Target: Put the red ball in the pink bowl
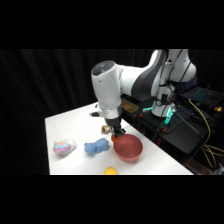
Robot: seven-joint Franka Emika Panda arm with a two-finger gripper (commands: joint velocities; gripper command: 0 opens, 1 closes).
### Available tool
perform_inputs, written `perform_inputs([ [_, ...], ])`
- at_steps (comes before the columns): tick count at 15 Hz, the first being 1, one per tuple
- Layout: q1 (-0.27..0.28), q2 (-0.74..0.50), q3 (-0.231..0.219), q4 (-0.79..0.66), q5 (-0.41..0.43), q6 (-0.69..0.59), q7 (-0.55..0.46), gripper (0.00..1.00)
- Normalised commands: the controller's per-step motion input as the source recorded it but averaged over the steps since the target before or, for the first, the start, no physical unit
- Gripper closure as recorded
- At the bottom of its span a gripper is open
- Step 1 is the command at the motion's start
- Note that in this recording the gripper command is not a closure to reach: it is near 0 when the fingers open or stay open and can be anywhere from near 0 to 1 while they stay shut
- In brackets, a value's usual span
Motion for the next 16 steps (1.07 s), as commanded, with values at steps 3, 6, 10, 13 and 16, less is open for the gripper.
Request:
perform_inputs([
  [3,0.056,0.04,0.049,0.08,0.036,-0.09,0.0,0.13],
  [6,0.023,-0.04,0.022,0.02,0.048,-0.08,-0.01,0.13],
  [10,0.016,-0.09,0.018,-0.07,0.061,-0.03,0.02,0.13],
  [13,0.035,-0.12,0.009,-0.1,0.028,0.02,0.08,0.0],
  [16,0.041,-0.12,0.002,-0.08,0.018,0.02,0.11,0.0],
])
